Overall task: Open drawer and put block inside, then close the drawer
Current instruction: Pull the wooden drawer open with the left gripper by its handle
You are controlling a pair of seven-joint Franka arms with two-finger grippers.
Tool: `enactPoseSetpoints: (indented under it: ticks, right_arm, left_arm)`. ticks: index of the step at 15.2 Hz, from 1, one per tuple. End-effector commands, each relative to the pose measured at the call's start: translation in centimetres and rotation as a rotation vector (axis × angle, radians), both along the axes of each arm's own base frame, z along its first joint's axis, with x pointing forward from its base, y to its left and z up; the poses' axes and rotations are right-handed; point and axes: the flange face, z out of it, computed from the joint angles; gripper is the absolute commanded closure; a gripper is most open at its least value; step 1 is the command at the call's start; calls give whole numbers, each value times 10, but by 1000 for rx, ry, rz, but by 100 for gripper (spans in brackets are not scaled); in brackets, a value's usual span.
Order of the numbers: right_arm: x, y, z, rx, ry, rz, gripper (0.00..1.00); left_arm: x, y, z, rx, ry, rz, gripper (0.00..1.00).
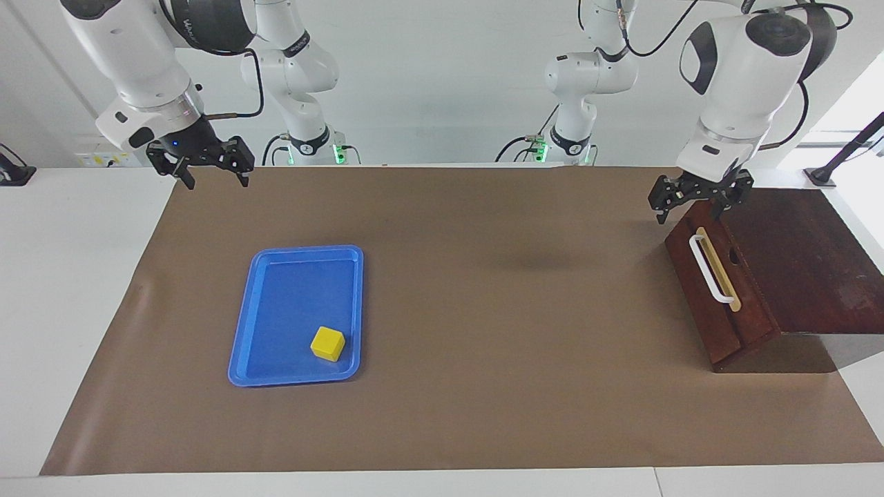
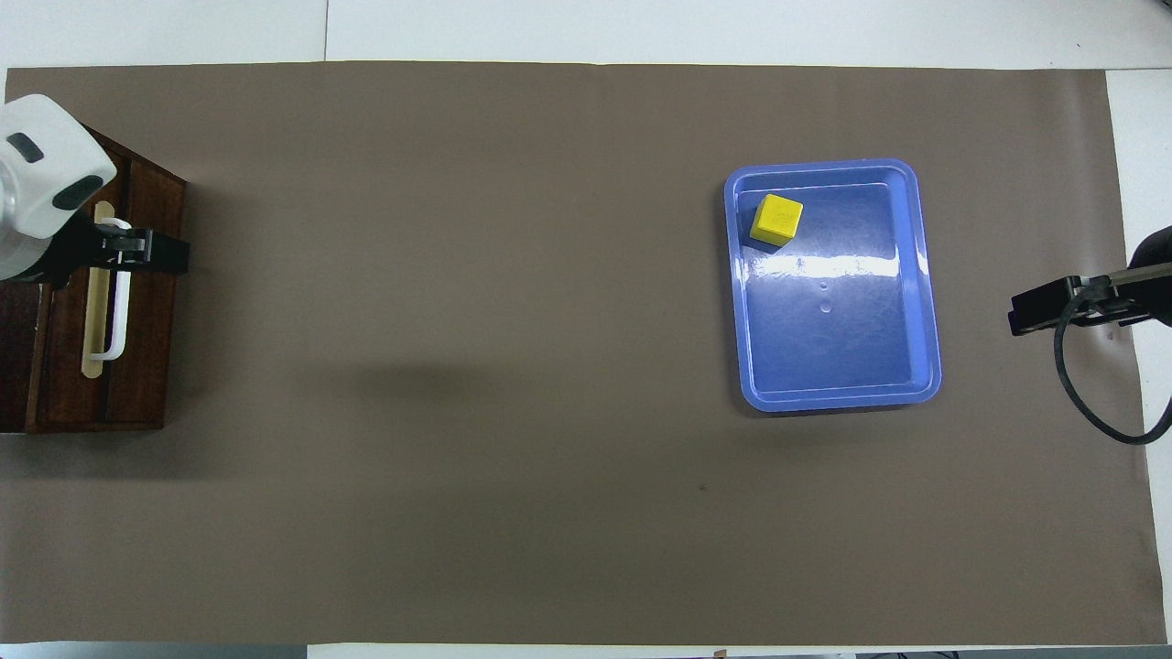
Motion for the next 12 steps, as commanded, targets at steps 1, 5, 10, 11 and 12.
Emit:
enactPoseSetpoints:
  ticks: [1,5,10,11,12]
  right_arm:
    - [-1,1,3,-23,-7,-16,0]
    - [-1,1,4,-22,-12,-13,0]
    - [2,1,2,-24,-34,-10,0]
    - [2,1,2,-22,-36,-10,0]
    - [2,0,2,-22,-34,-10,0]
  left_arm:
    - [5,14,-32,92,-36,-33,0]
    - [17,30,-93,169,-54,-27,0]
    - [23,52,-139,182,-78,-48,0]
    - [21,58,-145,185,-80,-48,0]
    - [20,59,-147,185,-81,-50,0]
